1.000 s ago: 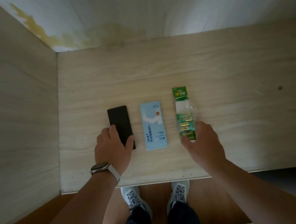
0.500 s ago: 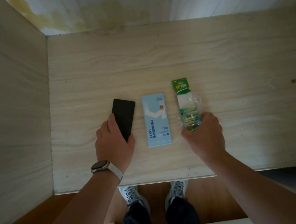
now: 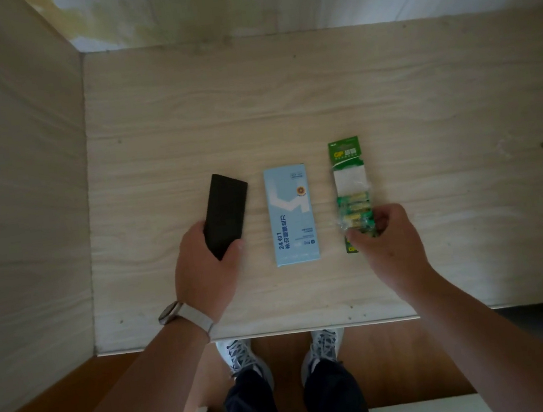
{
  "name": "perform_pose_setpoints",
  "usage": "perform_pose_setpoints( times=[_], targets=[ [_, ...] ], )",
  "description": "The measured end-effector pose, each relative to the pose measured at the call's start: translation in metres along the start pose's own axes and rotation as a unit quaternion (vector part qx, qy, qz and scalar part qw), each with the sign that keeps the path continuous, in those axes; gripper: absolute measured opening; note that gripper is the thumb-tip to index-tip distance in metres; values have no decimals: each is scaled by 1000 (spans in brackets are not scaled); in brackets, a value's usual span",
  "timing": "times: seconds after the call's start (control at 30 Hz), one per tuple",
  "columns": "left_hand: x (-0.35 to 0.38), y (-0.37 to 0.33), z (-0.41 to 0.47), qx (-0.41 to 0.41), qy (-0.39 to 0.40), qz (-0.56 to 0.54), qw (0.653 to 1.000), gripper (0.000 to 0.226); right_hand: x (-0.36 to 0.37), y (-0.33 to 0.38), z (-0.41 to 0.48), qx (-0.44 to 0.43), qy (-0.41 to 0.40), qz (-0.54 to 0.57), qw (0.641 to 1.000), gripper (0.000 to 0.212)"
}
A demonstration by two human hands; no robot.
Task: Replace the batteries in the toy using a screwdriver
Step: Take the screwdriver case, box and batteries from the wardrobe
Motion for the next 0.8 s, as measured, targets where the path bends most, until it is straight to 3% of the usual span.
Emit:
perform_pose_setpoints(
  times=[0.17, 0.57, 0.8],
  targets=[
    [-1, 2, -1, -31, -2, -50, 998, 45, -3, -5, 3, -2, 51, 26, 998, 29],
    [-7, 6, -12, -52, 11, -151, 987, 36, -3, 0, -9, -14, 42, 71, 997, 23],
    [-13, 14, -17, -48, 15, -172, 984, 36, 11, 22, -21, -45, 80, 88, 992, 23]
  ],
)
Point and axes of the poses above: each hand's wrist, its own z-axis towards the middle knuckle, its own x-axis out of the palm, y = z × x, the point moved 1 cm from there along z, towards the middle knuckle, and after that the axes turned 3 degrees about z, right-handed, at the moved point
